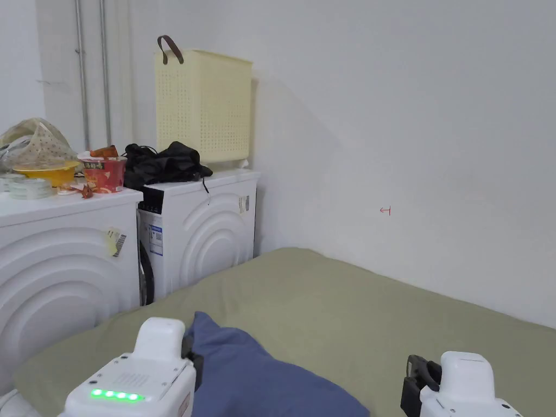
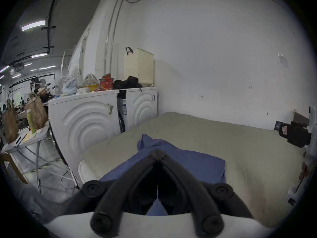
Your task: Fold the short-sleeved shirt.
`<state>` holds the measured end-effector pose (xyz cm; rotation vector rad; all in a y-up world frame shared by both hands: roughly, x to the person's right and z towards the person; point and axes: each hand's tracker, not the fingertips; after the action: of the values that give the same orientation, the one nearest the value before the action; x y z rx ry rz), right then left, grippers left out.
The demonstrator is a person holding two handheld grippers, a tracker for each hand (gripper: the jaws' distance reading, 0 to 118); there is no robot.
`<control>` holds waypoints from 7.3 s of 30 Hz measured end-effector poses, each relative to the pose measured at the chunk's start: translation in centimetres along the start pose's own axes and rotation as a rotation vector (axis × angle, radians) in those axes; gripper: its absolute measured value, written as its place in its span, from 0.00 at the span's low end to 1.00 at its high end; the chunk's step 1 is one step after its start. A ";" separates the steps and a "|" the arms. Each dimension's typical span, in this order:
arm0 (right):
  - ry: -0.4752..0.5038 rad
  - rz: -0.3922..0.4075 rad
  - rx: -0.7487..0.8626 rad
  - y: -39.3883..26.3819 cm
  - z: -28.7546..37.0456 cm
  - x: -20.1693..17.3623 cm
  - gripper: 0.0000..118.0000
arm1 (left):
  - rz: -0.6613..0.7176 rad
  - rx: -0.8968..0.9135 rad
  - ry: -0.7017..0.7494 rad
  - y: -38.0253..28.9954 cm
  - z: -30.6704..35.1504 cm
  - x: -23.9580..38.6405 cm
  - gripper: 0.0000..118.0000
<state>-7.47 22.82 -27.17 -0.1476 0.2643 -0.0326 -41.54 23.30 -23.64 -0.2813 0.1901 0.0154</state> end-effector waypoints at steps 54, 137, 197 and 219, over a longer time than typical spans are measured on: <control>-0.338 -0.011 -0.137 -3.3 10.7 17.9 0.00 | -0.315 -0.584 -0.668 6.3 -13.2 30.4 0.02; -0.587 -0.158 -0.277 -6.9 18.1 29.4 0.00 | -0.126 -0.944 -0.466 -6.3 -22.6 33.9 1.00; -0.489 -0.118 -0.186 7.4 11.7 37.5 0.10 | 0.001 -0.314 -0.535 14.5 -13.0 30.5 0.05; -0.553 -0.091 0.073 17.1 4.7 41.1 0.10 | -0.087 -0.087 -0.443 22.0 -14.5 35.7 0.05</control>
<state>33.63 38.32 -35.81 -0.0913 -0.2953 -0.0896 -10.06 40.02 -50.05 -0.3650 -0.2637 -0.0004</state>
